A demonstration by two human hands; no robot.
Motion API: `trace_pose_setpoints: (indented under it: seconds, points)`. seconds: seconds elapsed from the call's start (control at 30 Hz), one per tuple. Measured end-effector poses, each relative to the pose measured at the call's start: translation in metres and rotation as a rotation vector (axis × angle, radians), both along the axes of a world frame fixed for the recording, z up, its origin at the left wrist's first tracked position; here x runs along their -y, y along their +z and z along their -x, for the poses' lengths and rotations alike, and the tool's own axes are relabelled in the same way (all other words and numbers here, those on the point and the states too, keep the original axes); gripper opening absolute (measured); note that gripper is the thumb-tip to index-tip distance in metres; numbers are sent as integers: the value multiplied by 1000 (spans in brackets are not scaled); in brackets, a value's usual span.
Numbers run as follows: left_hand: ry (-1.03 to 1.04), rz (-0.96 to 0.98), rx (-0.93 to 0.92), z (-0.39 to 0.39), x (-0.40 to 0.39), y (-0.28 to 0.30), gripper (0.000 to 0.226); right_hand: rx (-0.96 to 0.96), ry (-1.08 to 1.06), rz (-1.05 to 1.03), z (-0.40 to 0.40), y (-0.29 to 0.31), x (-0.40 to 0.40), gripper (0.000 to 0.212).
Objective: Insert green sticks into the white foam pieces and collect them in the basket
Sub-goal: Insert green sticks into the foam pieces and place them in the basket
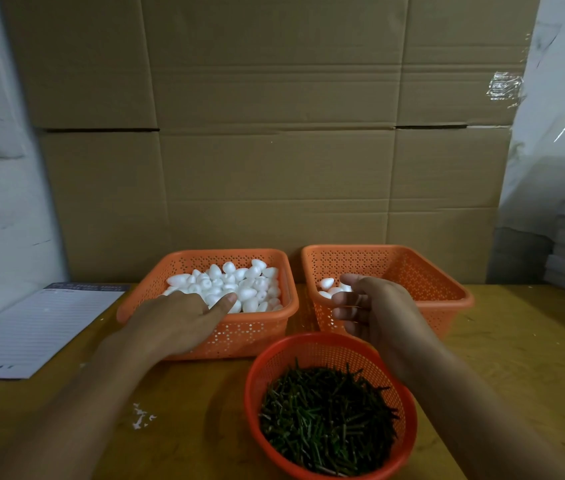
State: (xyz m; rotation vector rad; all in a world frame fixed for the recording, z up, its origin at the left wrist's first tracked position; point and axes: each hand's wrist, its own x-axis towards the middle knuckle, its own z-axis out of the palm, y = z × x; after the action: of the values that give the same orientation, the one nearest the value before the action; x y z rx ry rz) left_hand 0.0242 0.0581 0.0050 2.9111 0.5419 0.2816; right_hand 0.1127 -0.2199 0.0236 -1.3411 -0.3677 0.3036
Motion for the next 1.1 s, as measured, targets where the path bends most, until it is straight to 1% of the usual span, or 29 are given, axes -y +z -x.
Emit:
trace_pose_setpoints:
  seconds: [0.07,0.2,0.37,0.47,0.57,0.73,0.8,0.87,1.0,1.1]
  points:
    - [5,1,-2,0,1,0,116,1,0,-1,0,0,0,25]
    - [49,-27,9,0,6,0,100,-4,2,-6,0,0,0,26]
    - [50,-7,16,0,6,0,100,-3,4,-10,0,0,0,25]
    - [66,-31,12,-1,6,-1,89,-6,0,-10,0,0,0,26]
    - [76,-32,4,-1,6,-1,94,-4,1,-9,-1,0,0,26]
    - [92,-44,-1,-1,8,0,87,-3,0,-10,-1,-1,0,26]
    - [93,-29,2,0,9,1,88,-2,1,-9,-1,-1,0,25]
    - [93,-18,17,3,12,2,88,-5,0,-10,-1,-1,0,25]
    - [109,-14,68,4,15,6,76,-8,4,-11,-2,-1,0,25]
    - [113,43,119,4,13,7,70,-12,8,-16,-3,-1,0,23]
